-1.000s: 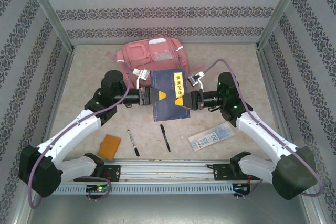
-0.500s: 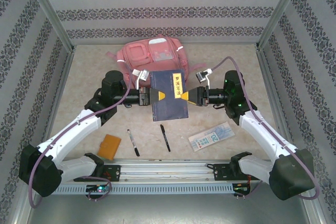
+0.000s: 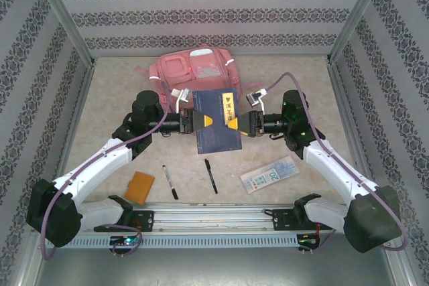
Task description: Pack the student bag
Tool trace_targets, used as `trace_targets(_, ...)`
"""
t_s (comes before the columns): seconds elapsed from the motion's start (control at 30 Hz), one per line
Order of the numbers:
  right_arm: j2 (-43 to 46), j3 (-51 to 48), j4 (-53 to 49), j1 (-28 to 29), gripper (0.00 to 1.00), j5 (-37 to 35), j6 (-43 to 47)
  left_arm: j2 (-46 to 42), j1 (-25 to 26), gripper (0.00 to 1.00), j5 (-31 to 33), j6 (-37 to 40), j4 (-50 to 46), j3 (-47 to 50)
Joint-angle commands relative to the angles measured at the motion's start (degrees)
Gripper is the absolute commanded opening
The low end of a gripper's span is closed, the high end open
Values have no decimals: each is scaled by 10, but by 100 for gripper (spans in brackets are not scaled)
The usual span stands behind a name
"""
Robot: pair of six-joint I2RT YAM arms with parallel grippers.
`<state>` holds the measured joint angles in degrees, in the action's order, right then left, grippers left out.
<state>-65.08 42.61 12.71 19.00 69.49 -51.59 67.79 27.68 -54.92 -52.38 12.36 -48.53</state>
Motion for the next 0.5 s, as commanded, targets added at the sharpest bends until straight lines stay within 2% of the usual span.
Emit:
trace_targets(0.0, -2, 2, 19, 2, 56, 13, 13, -2, -1, 0, -12, -8, 38, -10)
trace_targets(0.07, -3, 10, 20, 3, 31, 24, 12, -3, -1, 0, -12, -12, 48, -6)
trace_targets(0.17, 5, 13, 20, 1, 3, 21, 6, -4, -1, 1, -8, -12, 47, 0)
trace_targets(0.2, 9, 14, 20, -1, 0, 17, 5, -4, -2, 12, -4, -5, 35, -1)
trace_targets(0.23, 12, 13, 20, -5, 0, 11, 5, -5, -2, 32, 6, 11, 6, -6)
trace_targets(0.3, 16, 12, 8, -16, 0, -2, 9, -9, -3, 43, 39, 70, -85, -28)
trace_targets(0.33, 15, 11, -9, -27, 0, -12, 17, -12, -4, 53, 62, 111, -144, -46)
trace_targets(0.4, 10, 11, -68, -56, 0, -40, 48, -19, -5, 65, 135, 200, -254, -82)
trace_targets(0.47, 7, 19, -157, -86, 0, -98, 101, -20, -5, 78, 216, 293, -342, -117)
